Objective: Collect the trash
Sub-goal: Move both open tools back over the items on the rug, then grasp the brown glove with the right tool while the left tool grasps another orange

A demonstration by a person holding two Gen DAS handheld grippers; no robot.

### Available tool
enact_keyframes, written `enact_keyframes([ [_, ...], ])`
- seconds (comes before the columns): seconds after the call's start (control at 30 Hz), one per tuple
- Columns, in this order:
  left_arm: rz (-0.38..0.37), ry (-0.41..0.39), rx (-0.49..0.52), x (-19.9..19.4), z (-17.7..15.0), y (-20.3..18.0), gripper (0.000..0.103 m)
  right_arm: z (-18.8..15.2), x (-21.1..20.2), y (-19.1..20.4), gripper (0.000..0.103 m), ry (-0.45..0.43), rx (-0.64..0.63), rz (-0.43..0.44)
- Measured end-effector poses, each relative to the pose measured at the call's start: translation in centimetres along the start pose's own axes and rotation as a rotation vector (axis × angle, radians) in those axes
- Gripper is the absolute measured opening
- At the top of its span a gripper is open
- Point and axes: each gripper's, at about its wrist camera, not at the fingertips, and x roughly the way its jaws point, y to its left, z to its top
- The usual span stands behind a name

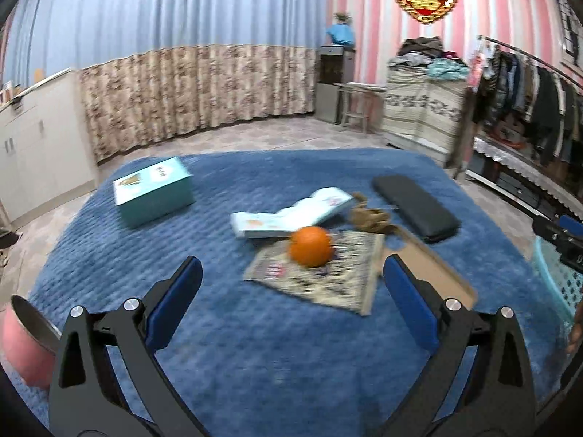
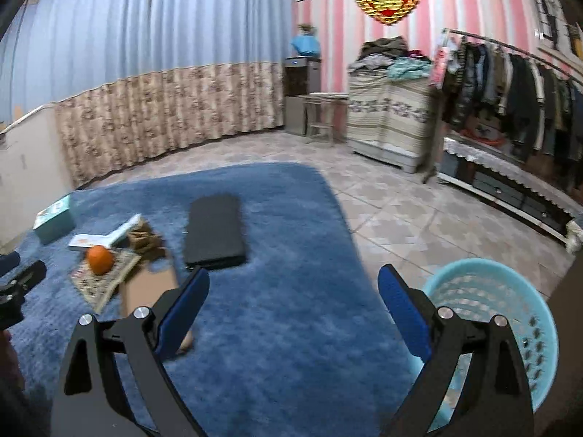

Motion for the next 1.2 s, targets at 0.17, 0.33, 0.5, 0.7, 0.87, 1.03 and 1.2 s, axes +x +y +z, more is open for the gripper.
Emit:
enact_keyframes([
  [0.17,0.016,0.012,-0.032,1.2,0.8,2.8,0.096,1.9,1.1,3.4,0.092,0.007,-0.052,0.039],
  [0.33,0.000,0.041,-0.045,3.4,1.6,2.9,0.096,3.9,3.3,6.2,0.098,0.009,-0.088,0.067],
  [0.5,-0.035,0.124,-0.046,7.0,1.6,1.2,0.094,5.0,6.2,6.4,0.098,0.029,-0.048,0.081],
  [0.7,-0.066,0.210,-0.016,10.4,1.6,-1.2,0.070,4.3,8.5,5.7,0.098,0.059,0.002,0.069],
  [0.87,-0.074,0.280,0.025,12.3,0.8,-2.3,0.042,4.1,9.1,5.8,0.098,0.069,0.003,0.061],
  [1.03,-0.055,0.215,0.034,10.0,1.0,-1.3,0.036,3.5,9.8,7.5,0.098,0.085,-0.039,0.073],
  [1.2,0.046,0.105,0.035,7.0,0.8,1.7,0.036,2.6,10.3,10.8,0.098,0.106,-0.103,0.115],
])
